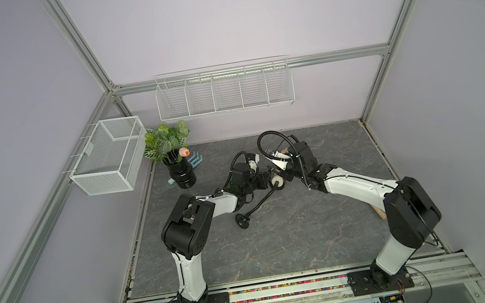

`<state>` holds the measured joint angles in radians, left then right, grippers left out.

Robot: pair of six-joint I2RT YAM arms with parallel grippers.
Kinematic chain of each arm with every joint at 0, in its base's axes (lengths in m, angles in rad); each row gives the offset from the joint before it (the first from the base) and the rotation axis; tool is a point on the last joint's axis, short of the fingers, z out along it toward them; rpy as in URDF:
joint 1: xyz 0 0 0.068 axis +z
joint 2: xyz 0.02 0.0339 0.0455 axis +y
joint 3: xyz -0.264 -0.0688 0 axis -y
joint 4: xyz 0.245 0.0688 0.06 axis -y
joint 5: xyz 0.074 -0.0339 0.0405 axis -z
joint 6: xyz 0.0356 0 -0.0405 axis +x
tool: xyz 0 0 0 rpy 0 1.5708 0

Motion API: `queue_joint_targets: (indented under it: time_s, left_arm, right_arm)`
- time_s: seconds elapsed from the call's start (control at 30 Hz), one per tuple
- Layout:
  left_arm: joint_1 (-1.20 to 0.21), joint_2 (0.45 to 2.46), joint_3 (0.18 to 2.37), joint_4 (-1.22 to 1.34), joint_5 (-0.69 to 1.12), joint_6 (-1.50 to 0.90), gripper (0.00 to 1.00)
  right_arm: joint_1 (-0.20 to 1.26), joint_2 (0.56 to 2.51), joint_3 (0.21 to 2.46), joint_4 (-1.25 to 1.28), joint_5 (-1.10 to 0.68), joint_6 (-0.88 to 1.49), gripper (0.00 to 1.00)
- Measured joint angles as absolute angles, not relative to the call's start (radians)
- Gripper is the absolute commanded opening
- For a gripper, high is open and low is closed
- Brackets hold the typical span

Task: Take off the watch
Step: Untie the watch from the hand.

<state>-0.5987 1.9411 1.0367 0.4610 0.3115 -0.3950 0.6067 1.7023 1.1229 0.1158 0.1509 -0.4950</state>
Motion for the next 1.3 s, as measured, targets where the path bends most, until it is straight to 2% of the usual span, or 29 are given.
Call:
queue_joint_targets:
  time_s: [0.1, 0.4, 0.57, 0.93, 1.0, 1.07, 1.1, 1.3]
  left_arm:
    - [-0.606, 1.941, 1.031, 0.458, 0.311, -0.387, 0.00]
    - [-0.615, 1.941, 1.016, 0.455, 0.315, -0.387, 0.00]
    - [-0.618, 1.941, 1.009, 0.455, 0.315, -0.385, 0.00]
    - [-0.614, 1.942, 1.002, 0.474, 0.369, -0.397, 0.00]
    - [-0.607, 1.948, 0.996, 0.498, 0.391, -0.414, 0.00]
    - [-0.603, 1.961, 0.995, 0.526, 0.403, -0.438, 0.00]
    - [-0.601, 1.970, 0.995, 0.545, 0.406, -0.453, 0.00]
    - [-0.592, 2.001, 0.947, 0.689, 0.380, -0.630, 0.00]
  right_arm:
    - [0.627, 1.725, 1.066, 0.133, 0.163, -0.455, 0.32]
    - [0.679, 1.786, 1.068, 0.134, 0.236, -0.424, 0.33]
    - [0.679, 1.787, 1.074, 0.126, 0.339, -0.455, 0.44]
    - [0.683, 1.858, 1.141, 0.109, 0.398, -0.488, 0.44]
    - [0.688, 1.870, 1.153, 0.109, 0.418, -0.498, 0.34]
    - [0.691, 1.883, 1.156, 0.115, 0.435, -0.504, 0.11]
    - [0.693, 1.889, 1.157, 0.115, 0.441, -0.503, 0.07]
    - [0.709, 1.901, 1.147, 0.125, 0.448, -0.506, 0.07]
